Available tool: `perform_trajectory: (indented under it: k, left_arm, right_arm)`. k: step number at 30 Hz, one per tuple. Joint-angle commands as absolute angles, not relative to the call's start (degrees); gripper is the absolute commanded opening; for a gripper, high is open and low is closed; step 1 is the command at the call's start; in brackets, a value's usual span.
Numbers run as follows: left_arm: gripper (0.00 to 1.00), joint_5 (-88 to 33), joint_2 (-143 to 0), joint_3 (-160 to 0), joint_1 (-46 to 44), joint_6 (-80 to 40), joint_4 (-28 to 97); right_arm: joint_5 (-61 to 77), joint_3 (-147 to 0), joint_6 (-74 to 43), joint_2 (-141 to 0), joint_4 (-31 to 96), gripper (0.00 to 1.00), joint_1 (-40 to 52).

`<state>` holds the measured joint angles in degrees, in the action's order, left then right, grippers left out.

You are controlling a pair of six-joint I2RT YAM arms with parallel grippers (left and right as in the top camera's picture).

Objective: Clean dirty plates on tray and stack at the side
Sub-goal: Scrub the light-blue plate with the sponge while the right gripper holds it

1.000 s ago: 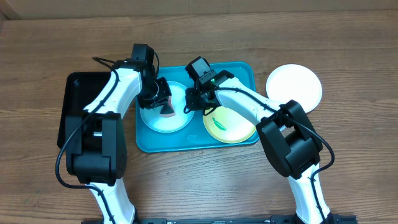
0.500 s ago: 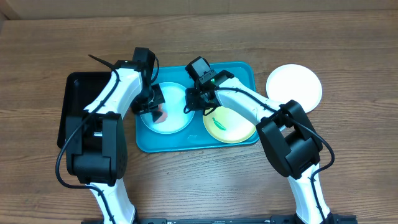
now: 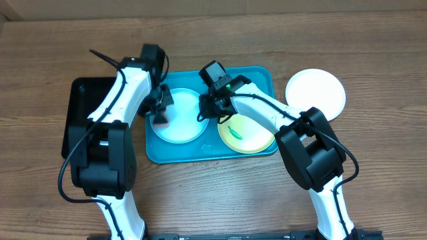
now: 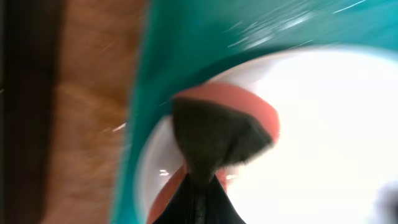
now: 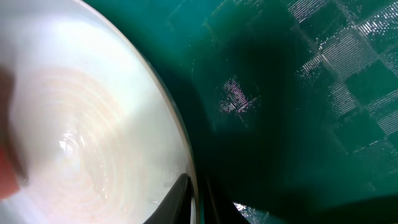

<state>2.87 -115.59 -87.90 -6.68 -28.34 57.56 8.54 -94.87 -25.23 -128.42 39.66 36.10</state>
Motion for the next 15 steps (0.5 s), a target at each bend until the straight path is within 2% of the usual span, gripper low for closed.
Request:
perform_trajectory:
  k: [1,3,6,15]
  left_arm:
    - [0.04,-10.90,-116.46,-90.78,-6.79,-26.87,55.13]
    - [0.04,-14.76,-116.55,-90.35,-7.25,-26.81,53.82]
    - [0.04,-14.37,-116.57,-89.30,-8.25,-26.79,53.47]
    - [0.04,-3.75,-116.57,-80.71,-10.00,-26.79,51.81]
  right_arm:
    - [6.04,-93.45,-25.10,-129.88,40.29,0.10,36.25]
    - [6.04,-93.45,-25.10,-129.91,40.14,0.10,36.25]
    - [6.04,-93.45,-25.10,-129.91,39.92,0.10,36.25]
    - [6.04,-93.45,-25.10,-129.88,39.99,0.10,36.25]
